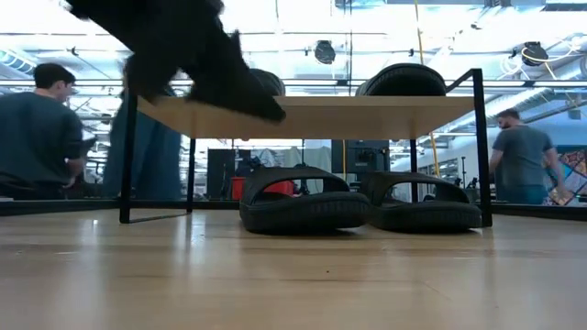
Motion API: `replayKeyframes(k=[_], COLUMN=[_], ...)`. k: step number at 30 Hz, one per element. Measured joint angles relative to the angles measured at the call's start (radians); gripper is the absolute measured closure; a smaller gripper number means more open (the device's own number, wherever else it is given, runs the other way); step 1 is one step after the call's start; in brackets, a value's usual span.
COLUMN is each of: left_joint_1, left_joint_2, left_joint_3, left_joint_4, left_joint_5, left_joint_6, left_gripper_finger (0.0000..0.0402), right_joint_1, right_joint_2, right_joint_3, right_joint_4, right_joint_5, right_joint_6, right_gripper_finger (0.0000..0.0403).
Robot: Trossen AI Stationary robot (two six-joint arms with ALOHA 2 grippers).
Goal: Pick and place slides into the shelf
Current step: Put the slide under the shelf
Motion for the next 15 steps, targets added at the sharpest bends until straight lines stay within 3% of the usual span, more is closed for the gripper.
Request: replayKeyframes(k=[3, 8, 15], left_joint_1=[0.025, 0.027, 0.026], left_joint_2=[0.052, 0.073, 0.074], left_joint_3=[0.052, 0.108, 0.132], left_joint_4=[-0.064, -0.068, -0.145], left_joint_5=[-0.006, 0.001, 0.071], left_joint_6=[-0.053, -0.016, 0.062], left_gripper_finger=[0.0395, 0.0367, 0.0282], right_joint_1=[0.0, 0.0, 0.0], right_joint_2=[0.0, 0.0, 0.0], right_joint_3=[0.0, 0.0, 0.0], right_joint_4=[0.0, -0.007, -0.015], right_joint_5=[-0.003, -0.004, -0.005], right_joint_6=[0.013, 0.023, 0.026], right_gripper_finger=[0.0403, 0.0403, 0.0403])
